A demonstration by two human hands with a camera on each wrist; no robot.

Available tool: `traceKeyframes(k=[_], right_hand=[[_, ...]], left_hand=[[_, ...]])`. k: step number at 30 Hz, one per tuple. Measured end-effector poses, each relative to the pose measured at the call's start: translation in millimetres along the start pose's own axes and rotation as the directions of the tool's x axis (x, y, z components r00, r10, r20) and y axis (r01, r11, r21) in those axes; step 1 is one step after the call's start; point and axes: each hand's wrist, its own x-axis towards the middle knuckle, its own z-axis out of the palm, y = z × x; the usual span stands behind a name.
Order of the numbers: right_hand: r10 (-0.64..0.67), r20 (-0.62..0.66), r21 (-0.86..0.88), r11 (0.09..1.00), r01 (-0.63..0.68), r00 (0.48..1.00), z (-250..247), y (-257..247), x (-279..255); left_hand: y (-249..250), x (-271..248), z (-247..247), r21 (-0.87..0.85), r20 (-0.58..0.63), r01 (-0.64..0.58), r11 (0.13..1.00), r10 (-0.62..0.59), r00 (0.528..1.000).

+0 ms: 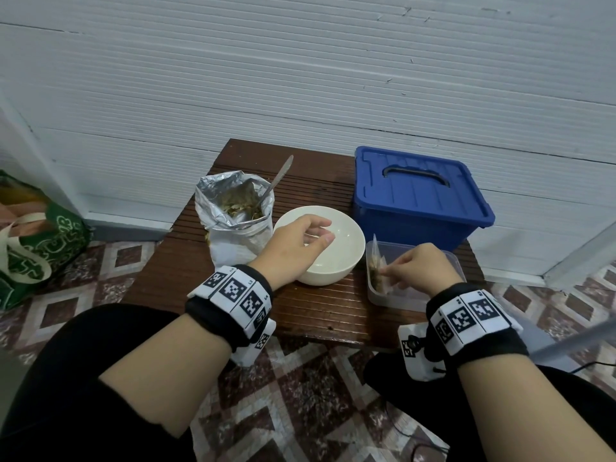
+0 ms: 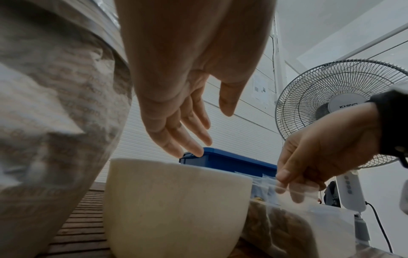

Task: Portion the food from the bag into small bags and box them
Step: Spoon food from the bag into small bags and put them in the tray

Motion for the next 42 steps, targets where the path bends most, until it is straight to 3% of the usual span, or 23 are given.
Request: traceKeyframes(k=[3, 7, 11, 13, 22, 31, 37, 42], right_hand=[[-0.015, -0.016, -0.023, 1.0, 0.014, 1.0, -4, 0, -1], [-0.094, -0.178, -0.035, 0.995, 0.089, 0.98, -4, -3, -2], [-0.237, -0.238, 0.038, 0.967, 0.253, 0.942, 1, -10, -3], [-0.279, -0.209, 0.045, 0.955, 0.295, 0.937, 6, -12, -3], [-0.3, -0.151, 0.026, 0.951, 0.307, 0.942, 19, -19, -2], [-0.387, -0.154, 0.0, 0.92, 0.392, 0.909, 32, -26, -3], [-0.45, -0.131, -0.009, 0.892, 0.453, 0.883, 41, -31, -3], [-0.484, -0.203, 0.017, 0.867, 0.498, 0.851, 45, -34, 0]], left_hand=[[-2, 1, 1, 0.025, -0.004, -0.002, 1.0, 0.002, 1.0], [-10, 2, 2, 0.16, 0.063, -0.036, 0.986, 0.027, 0.998], [-13, 2, 4, 0.501, 0.174, -0.057, 0.864, -0.035, 0.984], [-12, 2, 4, 0.561, 0.182, -0.057, 0.826, -0.056, 0.982], [-19, 9, 5, 0.381, 0.147, -0.049, 0.923, -0.008, 0.989], [-14, 11, 3, 0.187, -0.063, -0.155, 0.97, 0.169, 0.984], [-10, 10, 1, -0.051, -0.086, -0.115, 0.992, 0.111, 0.99], [-8, 10, 0, -0.187, -0.101, -0.124, 0.975, 0.106, 0.989]])
